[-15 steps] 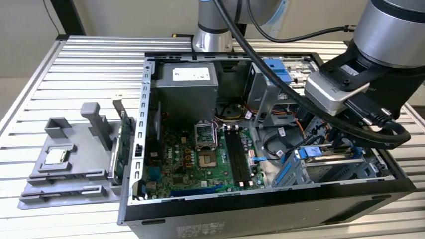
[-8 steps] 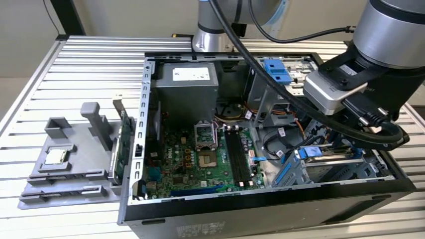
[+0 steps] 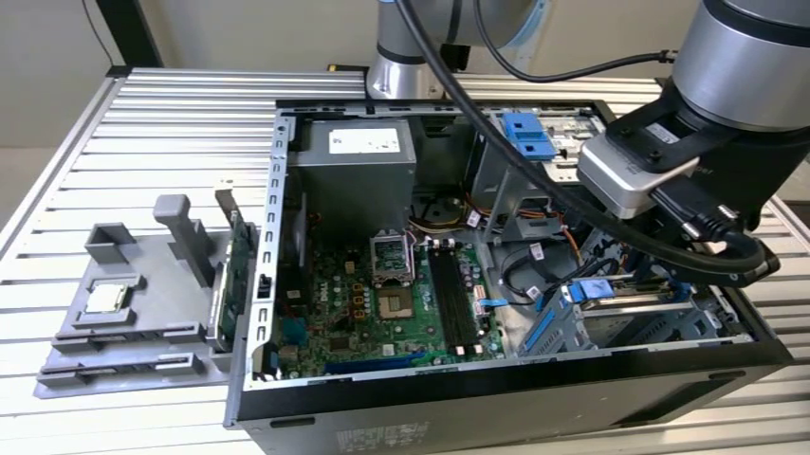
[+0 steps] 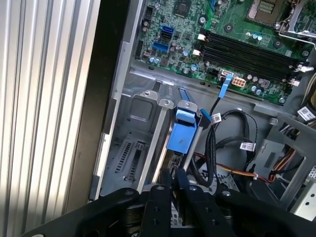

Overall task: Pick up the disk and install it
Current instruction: 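Insert the second disk wire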

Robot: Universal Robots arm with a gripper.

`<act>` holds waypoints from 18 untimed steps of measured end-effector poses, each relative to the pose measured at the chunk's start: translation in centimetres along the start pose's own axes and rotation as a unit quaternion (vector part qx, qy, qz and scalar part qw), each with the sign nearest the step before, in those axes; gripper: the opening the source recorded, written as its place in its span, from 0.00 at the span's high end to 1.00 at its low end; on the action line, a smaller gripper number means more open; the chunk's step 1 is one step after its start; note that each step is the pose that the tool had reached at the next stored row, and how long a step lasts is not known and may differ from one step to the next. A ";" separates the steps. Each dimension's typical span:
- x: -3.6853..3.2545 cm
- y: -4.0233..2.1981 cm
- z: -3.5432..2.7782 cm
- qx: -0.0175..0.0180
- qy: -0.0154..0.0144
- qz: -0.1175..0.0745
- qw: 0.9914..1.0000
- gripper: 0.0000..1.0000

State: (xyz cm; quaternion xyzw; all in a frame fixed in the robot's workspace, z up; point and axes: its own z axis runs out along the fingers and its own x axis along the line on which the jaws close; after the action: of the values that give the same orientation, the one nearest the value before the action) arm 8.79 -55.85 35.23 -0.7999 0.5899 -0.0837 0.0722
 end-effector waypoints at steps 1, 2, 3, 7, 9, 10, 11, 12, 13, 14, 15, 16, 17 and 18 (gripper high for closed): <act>0.00 0.00 0.00 0.000 0.000 0.001 1.000 1.00; 0.00 0.00 0.00 0.000 0.000 0.001 1.000 1.00; 0.00 0.00 0.01 0.000 0.000 0.002 1.000 1.00; 0.00 0.00 0.01 0.000 0.001 0.003 1.000 1.00; 0.00 0.00 0.01 0.000 0.001 0.004 1.000 1.00; 0.00 0.00 0.01 0.000 0.001 0.005 1.000 1.00; 0.00 0.00 0.02 0.000 0.001 0.005 1.000 1.00; 0.00 0.01 0.01 0.000 0.001 0.005 1.000 1.00; 0.00 0.00 0.01 0.000 0.001 0.006 1.000 1.00; 0.00 0.00 0.01 0.000 0.001 0.006 1.000 1.00; 0.00 0.00 0.01 0.000 0.001 0.006 1.000 1.00; 0.00 0.00 0.01 0.000 0.001 0.006 1.000 1.00; 0.00 0.00 0.02 0.000 0.001 0.006 1.000 1.00; 0.00 0.01 0.02 0.000 0.001 0.006 1.000 1.00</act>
State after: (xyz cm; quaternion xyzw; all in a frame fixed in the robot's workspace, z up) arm 8.79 -55.85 35.20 -0.7960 0.5951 -0.0842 0.0716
